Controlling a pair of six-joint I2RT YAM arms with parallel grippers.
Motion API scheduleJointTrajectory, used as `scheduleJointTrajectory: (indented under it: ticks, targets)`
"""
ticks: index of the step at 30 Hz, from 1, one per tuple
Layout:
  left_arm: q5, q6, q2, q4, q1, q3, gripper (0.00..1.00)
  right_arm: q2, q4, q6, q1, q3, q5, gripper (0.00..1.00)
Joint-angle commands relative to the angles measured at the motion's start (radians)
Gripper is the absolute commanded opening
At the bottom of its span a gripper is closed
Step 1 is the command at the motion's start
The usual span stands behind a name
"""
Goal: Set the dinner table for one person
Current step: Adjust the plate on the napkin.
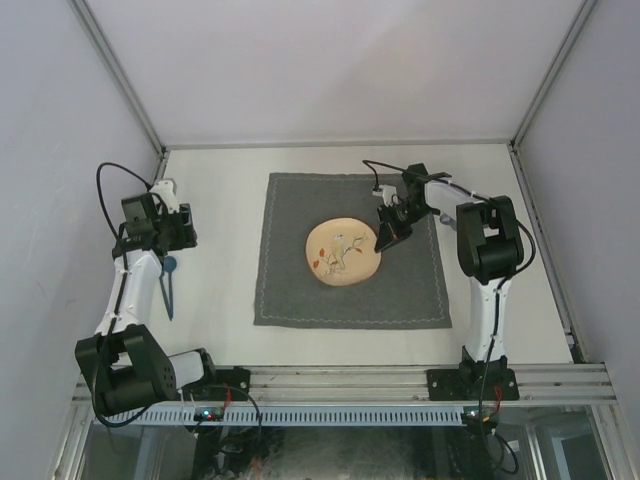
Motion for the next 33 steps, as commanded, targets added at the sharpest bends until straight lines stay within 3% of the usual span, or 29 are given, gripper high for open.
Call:
scheduleJointTrajectory:
  ticks: [1,18,25,33]
  targets:
    - [0.01,-0.01,-0.003,0.043,0.009,-0.018,0.62,0.014,0.004,-0.009,0.016,0.053,-0.021,0.0]
    - [0.014,-0.009,0.001,0.046,0.008,-0.012,0.62,-0.038,-0.055,0.013,-0.025,0.057,-0.068,0.0]
    - [0.014,-0.002,-0.003,0.047,0.008,-0.017,0.62,-0.114,0.003,0.187,-0.112,-0.002,-0.18,0.0]
    - [0.012,-0.001,0.007,0.051,0.008,-0.018,0.62,-0.21,0.21,0.446,-0.128,-0.084,-0.297,0.0]
